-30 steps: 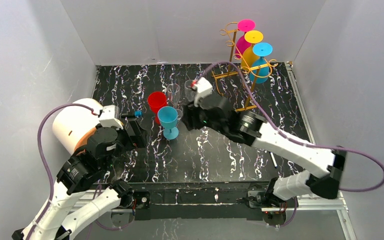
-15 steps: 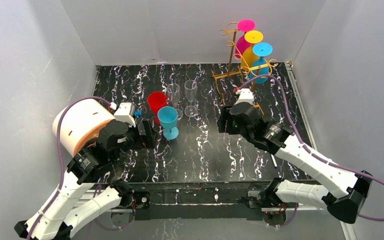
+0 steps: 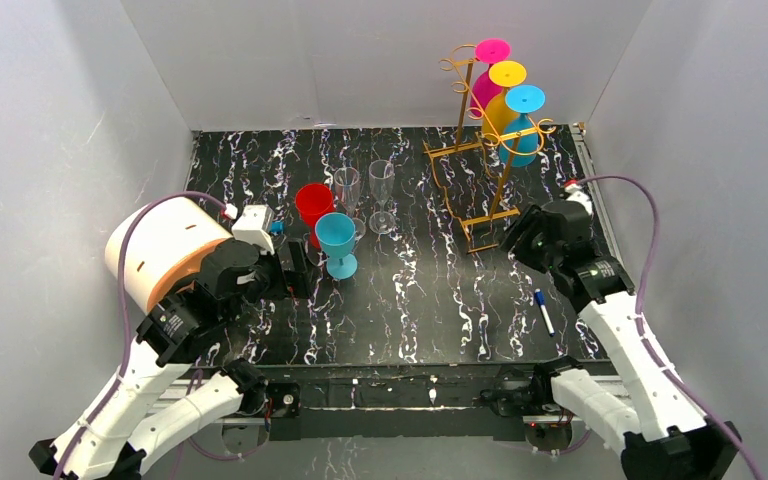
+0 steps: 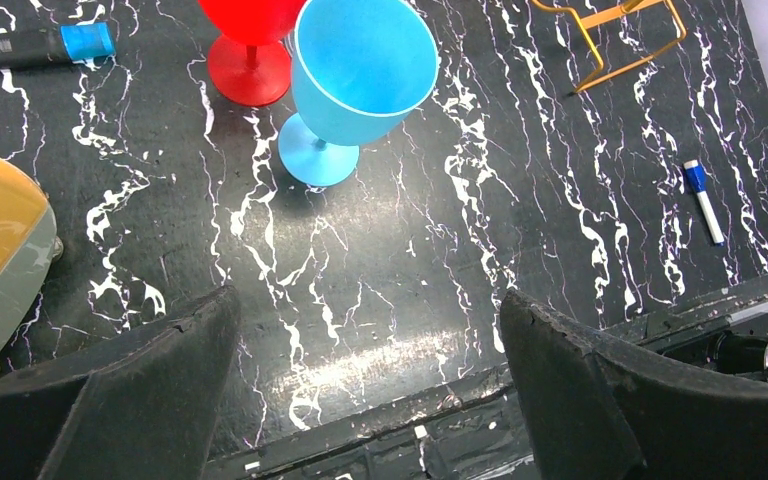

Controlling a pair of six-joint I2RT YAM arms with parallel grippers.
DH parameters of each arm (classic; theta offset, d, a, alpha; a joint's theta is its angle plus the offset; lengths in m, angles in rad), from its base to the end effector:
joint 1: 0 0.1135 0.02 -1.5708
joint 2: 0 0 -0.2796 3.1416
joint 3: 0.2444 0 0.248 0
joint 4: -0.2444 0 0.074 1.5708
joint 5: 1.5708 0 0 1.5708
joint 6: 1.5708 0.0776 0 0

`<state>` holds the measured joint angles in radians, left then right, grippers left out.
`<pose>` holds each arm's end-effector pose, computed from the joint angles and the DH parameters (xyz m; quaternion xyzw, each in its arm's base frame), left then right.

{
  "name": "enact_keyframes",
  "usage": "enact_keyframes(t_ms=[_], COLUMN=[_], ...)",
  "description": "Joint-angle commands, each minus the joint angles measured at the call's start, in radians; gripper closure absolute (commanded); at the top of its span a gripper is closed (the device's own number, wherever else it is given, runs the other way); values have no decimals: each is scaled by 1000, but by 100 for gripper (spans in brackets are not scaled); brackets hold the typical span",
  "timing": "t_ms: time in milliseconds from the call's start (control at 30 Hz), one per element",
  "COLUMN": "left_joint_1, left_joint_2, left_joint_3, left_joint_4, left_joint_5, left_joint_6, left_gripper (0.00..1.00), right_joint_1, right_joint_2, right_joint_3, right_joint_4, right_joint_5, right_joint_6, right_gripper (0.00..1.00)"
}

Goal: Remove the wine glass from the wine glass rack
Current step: Pick up the wine glass from the wine rack.

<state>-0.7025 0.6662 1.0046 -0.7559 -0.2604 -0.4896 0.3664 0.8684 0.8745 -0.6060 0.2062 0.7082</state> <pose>0.1224 -0.0774 0.3624 0.0179 0.8340 -0.2134 0.5085 0.1956 0.0580 0.3037 0.1970 0.8588 0.1593 0.4453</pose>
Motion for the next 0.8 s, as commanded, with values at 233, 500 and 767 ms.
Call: enact_keyframes(t_ms=[233, 500, 767], left_joint_1=[3, 3, 3], left_joint_2=[9, 18, 32], left_joint_3=[19, 24, 29], left_joint_4=[-5, -3, 1], left_joint_5=[26, 26, 29], left_joint_6=[32, 52, 62], left_gripper=[2, 2, 2], right_joint_1=[-504, -508, -508], right_joint_2=[161, 328, 478], right_joint_3=[236, 536, 717], right_joint_4=[3, 31, 126], right_joint_5=[-333, -254, -382], right_joint_6=[-73, -107, -137], right_gripper=[37, 36, 34])
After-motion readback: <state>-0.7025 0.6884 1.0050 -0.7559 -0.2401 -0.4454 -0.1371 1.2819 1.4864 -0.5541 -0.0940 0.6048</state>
